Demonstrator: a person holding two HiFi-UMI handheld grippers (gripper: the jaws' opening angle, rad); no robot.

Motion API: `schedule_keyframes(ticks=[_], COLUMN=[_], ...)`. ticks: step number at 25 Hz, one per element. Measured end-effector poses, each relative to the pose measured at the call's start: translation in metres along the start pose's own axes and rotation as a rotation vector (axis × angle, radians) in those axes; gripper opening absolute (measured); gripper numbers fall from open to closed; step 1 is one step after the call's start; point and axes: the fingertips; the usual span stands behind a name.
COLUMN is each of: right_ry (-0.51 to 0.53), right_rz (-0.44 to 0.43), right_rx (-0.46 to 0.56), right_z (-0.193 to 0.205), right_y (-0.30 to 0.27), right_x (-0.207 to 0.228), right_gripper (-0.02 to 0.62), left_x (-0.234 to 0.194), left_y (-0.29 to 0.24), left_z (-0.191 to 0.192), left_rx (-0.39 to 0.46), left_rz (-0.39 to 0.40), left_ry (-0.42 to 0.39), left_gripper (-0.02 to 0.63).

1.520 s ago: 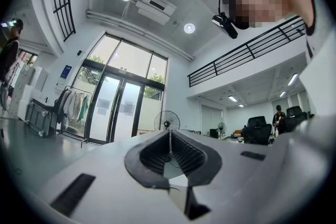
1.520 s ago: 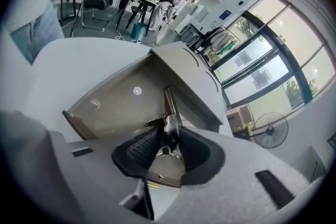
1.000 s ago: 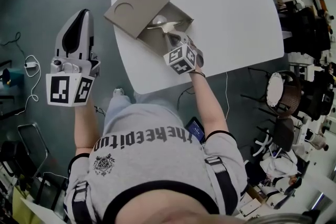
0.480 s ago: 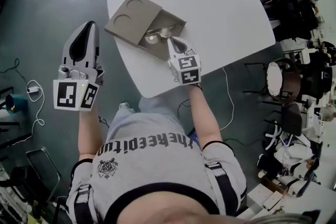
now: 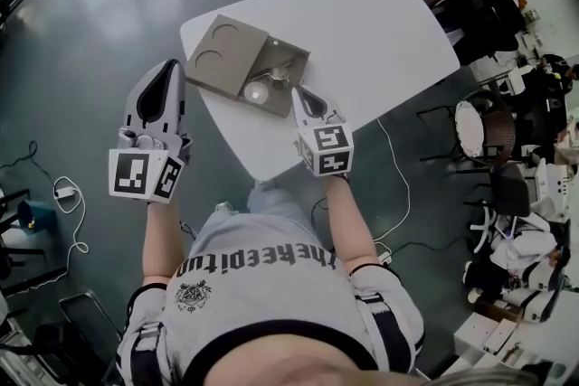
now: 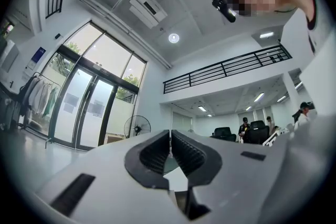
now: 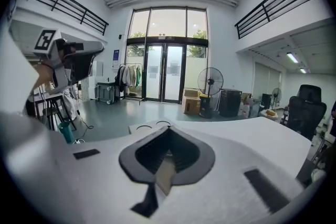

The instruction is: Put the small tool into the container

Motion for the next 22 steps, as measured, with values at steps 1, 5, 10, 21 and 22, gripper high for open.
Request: schedule_keyframes(ticks=[1,5,10,21,22], right_ry=[-0.005,-0.032,-0.069,-0.064,-0.065], right_rz=[0.009,0.052,0.090,0.169,0.176], right_rx=[0.011,0.056,0.117,0.208,0.216], right_z=[-0.003,-0.015,-0.034,-0.058,-0.060], right_y=[0.005,0.026,0.052,0.098,0.102], right_x=[-0.001,-0.002,-0.004,-0.016,-0.017], right_gripper=[0.003,0.003,0.003,0.003,0.003], left_x=[0.002,0.008,0.018,0.022,0.022], left_y=[0.001,0.007,0.014,0.036,0.038], left_z=[0.000,-0.004,-0.010,-0.024,-0.025], left_rx=[0.000,0.005,0.014,0.032,0.033], left_rz=[0.008,0.037,0.068,0.096,0.098], left_ry=[0.002,0.009,0.014,0.034,0.037], left_gripper=[0.012,0.012,0.012,0.012,0.012])
Point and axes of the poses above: the fingertips, and each gripper's own axes: y backward along the fingers, x to its right, z out of its underside, and after that the axes turned 2 degrees about x, right-handed
